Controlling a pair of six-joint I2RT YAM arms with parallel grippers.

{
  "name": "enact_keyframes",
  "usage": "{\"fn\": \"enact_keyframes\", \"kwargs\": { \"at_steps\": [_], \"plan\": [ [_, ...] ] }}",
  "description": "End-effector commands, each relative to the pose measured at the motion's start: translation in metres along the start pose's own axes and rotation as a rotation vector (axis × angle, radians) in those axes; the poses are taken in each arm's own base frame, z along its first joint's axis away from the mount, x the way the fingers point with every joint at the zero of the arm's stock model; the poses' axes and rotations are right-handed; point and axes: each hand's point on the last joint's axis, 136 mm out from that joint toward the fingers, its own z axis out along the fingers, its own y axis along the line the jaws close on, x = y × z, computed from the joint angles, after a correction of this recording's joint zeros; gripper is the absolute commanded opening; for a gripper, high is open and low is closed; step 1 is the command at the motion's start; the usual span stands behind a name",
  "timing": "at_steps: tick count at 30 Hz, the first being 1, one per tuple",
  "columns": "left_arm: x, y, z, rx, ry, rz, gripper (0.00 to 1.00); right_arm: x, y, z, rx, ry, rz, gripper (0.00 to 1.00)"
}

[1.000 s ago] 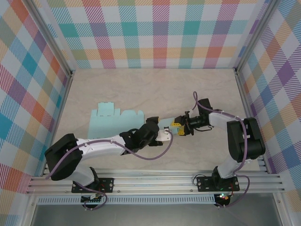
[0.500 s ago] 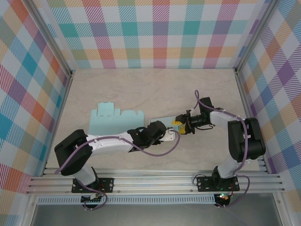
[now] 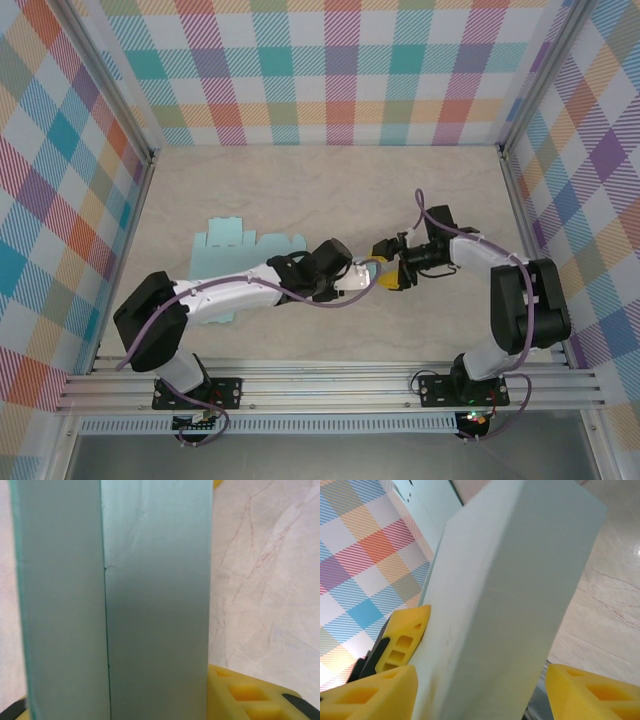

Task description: Fold the paper box

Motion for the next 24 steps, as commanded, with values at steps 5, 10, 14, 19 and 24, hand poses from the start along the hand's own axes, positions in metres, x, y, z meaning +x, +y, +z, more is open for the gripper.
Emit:
{"fn": "enact_keyframes", "kwargs": {
  "at_steps": [5,10,14,19,24],
  "plan": [
    [0.006,-0.010,-0.005,0.236,0.024,-0.036,0.42,-0.008,0.021,-0.054,0.099,-0.223,-0.196,0.70],
    [-0.011,-0.007,0.006,0.333,-0.018,-0.015,0.42,-0.005,0.025,-0.079,0.197,-0.333,-0.307,0.70],
    [-0.019,0.003,0.014,0.425,-0.024,-0.033,0.44,-0.001,0.024,-0.087,0.243,-0.368,-0.360,0.70],
    [-0.020,0.010,0.027,0.461,0.007,-0.015,0.55,0.003,0.025,-0.088,0.243,-0.362,-0.410,0.70],
    [-0.024,0.020,0.033,0.440,0.005,-0.009,0.64,0.003,0.027,-0.092,0.258,-0.391,-0.459,0.70]
  ]
}}
